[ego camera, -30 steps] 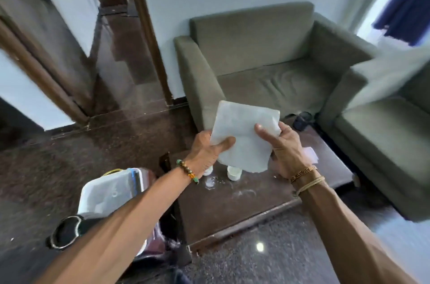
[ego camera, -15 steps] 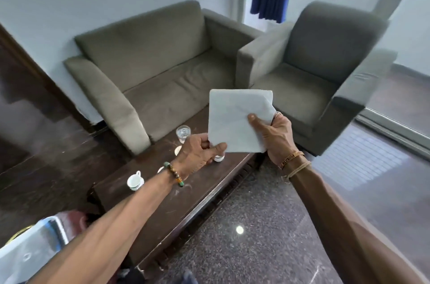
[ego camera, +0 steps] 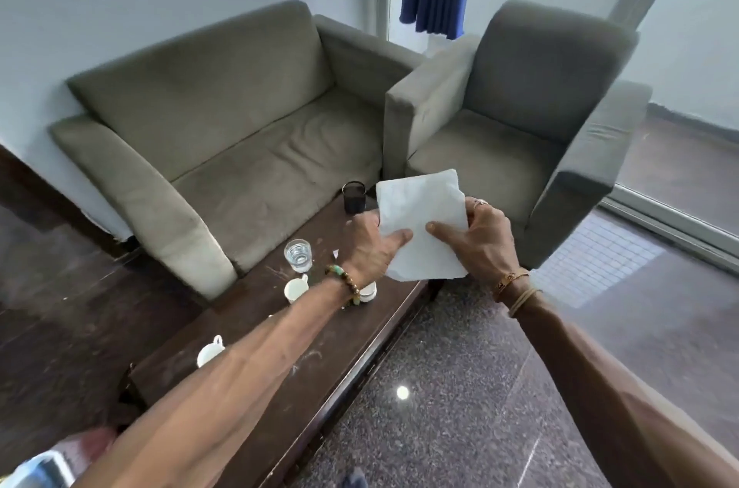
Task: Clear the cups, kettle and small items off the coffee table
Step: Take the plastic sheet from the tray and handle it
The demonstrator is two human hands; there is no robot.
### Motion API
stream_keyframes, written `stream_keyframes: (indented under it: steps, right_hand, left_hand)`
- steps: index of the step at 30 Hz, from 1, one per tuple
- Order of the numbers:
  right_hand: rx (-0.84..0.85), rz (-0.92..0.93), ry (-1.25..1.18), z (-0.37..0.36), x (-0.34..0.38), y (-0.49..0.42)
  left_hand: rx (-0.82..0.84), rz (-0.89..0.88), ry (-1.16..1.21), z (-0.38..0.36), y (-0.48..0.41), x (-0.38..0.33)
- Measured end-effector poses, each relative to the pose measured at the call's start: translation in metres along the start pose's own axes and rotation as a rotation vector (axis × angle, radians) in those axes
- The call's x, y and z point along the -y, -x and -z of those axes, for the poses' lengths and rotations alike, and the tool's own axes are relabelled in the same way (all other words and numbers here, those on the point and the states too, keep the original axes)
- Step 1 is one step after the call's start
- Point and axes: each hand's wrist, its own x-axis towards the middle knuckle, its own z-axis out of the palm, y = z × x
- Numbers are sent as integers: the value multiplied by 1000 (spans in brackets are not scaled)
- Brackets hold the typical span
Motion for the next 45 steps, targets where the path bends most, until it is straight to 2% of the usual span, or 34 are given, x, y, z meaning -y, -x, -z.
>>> stream_keyframes:
  steps: [2, 4, 6, 11, 16, 20, 24, 31, 37, 42, 45]
  right_hand:
    - [-27, 31, 123, -8, 4, -4]
    - [-13, 28, 145, -20, 3, -8]
    - [14, 2, 139, -33, -3, -11]
    - [-1, -21, 206, -51, -41, -28]
    - [52, 16, 223, -50, -79, -56]
    - [76, 10, 219, -42, -102, -94]
    - [129, 34, 209, -32, -111, -134]
    - [265, -18, 203, -52, -118, -184]
    - [405, -193, 250, -99, -127, -223]
    - [493, -260, 282, -134, -123, -265]
    - [509, -281, 280, -155, -120, -291]
  left_hand:
    - [-42, -19, -106, -6, -10, 0]
    - [-109, -55, -376, -16, -17, 2]
    - [-160, -79, -500, -27, -23, 7]
    - [-85, 75, -416, -66, -39, 23]
    - [-42, 224, -446, -103, -62, 31]
    - [-41, 313, -388, -125, -96, 23]
    - [-111, 381, -399, -144, -129, 13]
    - [-144, 445, -422, -153, -171, 25]
    - [68, 559, -427, -146, -211, 75]
    - [105, 653, -338, -132, -256, 99]
    - [97, 634, -322, -123, -283, 111]
